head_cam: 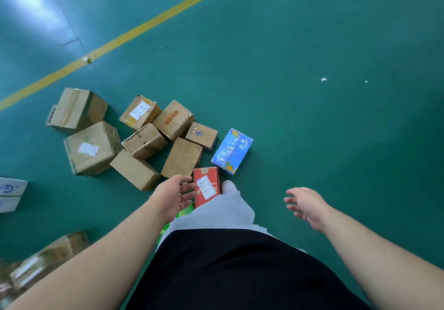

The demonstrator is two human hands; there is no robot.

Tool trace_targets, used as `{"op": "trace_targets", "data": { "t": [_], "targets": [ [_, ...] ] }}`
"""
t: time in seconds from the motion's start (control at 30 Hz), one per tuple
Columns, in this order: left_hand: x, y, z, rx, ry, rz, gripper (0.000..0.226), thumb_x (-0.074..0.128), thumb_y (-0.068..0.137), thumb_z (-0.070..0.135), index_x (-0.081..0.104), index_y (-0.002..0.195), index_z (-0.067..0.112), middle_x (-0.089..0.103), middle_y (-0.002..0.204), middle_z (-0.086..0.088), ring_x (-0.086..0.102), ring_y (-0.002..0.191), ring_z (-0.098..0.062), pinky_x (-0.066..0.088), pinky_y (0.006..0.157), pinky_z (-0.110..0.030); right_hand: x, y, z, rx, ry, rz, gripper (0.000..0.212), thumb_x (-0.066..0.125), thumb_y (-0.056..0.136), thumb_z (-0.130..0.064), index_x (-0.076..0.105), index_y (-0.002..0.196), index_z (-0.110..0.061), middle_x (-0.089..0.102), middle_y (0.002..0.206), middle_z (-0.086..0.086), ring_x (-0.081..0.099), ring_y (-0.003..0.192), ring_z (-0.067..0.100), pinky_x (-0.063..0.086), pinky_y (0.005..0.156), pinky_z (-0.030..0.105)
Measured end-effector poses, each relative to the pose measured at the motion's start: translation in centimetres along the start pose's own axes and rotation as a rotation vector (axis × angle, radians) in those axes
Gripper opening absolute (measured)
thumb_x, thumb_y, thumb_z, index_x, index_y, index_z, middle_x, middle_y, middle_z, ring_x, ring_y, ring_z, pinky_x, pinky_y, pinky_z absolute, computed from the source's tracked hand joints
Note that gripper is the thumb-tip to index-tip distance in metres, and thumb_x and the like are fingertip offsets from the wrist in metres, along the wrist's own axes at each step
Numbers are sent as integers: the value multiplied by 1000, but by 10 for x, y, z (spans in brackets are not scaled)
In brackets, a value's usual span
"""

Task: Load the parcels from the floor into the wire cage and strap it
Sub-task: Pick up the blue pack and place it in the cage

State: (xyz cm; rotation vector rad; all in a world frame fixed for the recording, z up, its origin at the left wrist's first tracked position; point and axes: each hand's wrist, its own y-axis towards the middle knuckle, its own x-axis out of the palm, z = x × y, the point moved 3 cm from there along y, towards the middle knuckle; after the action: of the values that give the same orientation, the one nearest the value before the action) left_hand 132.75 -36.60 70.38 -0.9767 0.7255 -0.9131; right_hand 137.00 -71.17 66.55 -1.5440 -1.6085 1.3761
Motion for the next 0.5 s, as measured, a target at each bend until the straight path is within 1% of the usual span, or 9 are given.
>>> {"op": "trace_targets", "data": {
  "t": [0.07,0.1,0.17,0.23,0.3,0.37,0.43,0.5],
  "targets": [
    [15,18,16,-21,-16,4,22,55,102,23,66,115,10,70,100,-7,64,90,-24,50,95,-43,-12,9,-23,-7,-37,-2,19,51,104,-26,62,116,-16,72,110,6,64,88,19,47,75,33],
    [21,25,22,-28,-14,11,22,55,101,23,66,115,10,69,101,-7,63,88,-24,50,90,-42,-18,10,-32,-9,-57,2,19,51,104,-26,62,116,-16,72,111,6,65,89,19,47,76,33],
    [33,40,41,-52,-3,18,23,56,100,24,66,115,10,71,107,-9,64,89,-24,49,83,-39,-35,15,-58,-5,-114,22,19,51,105,-27,62,115,-16,72,111,6,65,92,20,48,78,34],
    [45,48,62,-55,4,19,23,57,100,26,67,115,11,72,114,-11,66,95,-26,51,83,-40,-49,18,-87,-20,-172,36,19,51,105,-27,62,115,-15,71,111,6,65,94,22,49,82,36],
    [58,58,87,-34,-5,16,23,58,99,26,67,114,11,72,114,-12,68,99,-27,54,85,-40,-58,27,-119,-51,-207,29,20,51,105,-27,63,114,-14,71,111,6,66,100,25,49,86,38],
    [72,64,110,-18,-24,4,23,57,100,26,67,114,11,73,108,-10,68,92,-26,53,82,-39,-63,38,-150,-72,-239,22,19,51,106,-28,62,114,-15,70,111,6,66,105,27,50,86,39],
    [85,73,127,-11,-51,1,24,56,100,25,67,115,10,72,101,-8,64,81,-22,49,76,-36,-64,57,-178,-90,-286,5,20,51,105,-28,63,114,-15,71,110,5,66,100,25,48,81,38],
    [94,83,135,-18,-98,28,25,55,100,24,66,117,9,70,95,-6,62,76,-19,47,73,-34,-63,80,-203,-98,-360,-23,21,51,105,-29,63,115,-15,71,110,5,66,96,23,48,78,36]
  ]
}}
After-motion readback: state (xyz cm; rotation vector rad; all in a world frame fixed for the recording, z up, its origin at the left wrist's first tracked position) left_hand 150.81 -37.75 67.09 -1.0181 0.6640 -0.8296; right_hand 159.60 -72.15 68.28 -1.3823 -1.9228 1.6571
